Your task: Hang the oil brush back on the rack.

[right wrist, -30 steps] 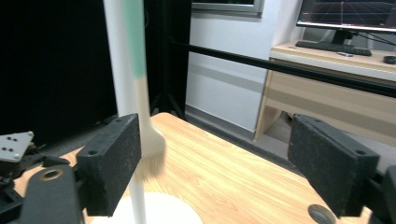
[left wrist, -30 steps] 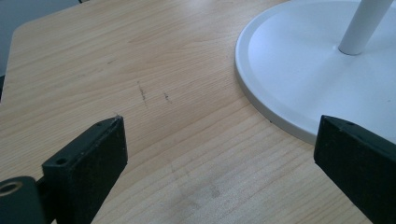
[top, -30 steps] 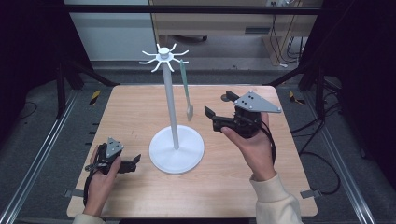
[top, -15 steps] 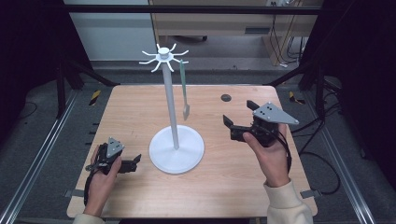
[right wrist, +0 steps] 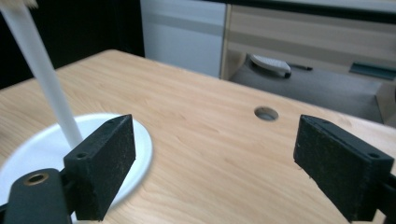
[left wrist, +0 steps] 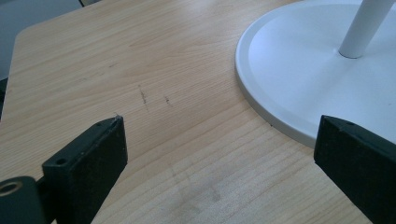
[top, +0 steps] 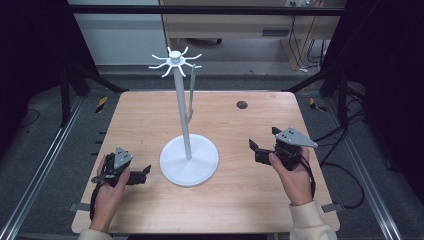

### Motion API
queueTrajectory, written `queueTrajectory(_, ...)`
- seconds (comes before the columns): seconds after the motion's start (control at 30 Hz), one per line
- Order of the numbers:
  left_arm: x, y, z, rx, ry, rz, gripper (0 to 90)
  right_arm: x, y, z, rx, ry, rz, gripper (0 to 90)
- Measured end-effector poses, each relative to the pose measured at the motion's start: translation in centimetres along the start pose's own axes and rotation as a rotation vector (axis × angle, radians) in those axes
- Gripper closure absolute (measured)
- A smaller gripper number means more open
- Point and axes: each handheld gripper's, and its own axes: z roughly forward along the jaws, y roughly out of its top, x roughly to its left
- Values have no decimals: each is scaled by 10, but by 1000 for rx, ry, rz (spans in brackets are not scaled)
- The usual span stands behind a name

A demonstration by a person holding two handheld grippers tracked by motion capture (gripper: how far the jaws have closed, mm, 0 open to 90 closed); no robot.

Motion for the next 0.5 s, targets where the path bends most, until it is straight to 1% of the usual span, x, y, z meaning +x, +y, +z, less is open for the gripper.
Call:
queueTrajectory(0.03,0,0,0,1,-1,0,23,-2,-4,2,8,-5,3,134)
queueTrajectory(0.13,0,0,1,2,-2,1,23,-9,-17,6,62,-19,32,135)
queueTrajectory(0.2,0,0,1,2,-3,1,23,-11,-24,9,90,-25,39,135)
queueTrajectory(0.27,-1,0,1,1,-4,2,23,-12,-31,12,124,-38,24,135)
queueTrajectory(0.5,-2,0,2,3,-4,5,23,-13,-51,29,266,-54,-24,130)
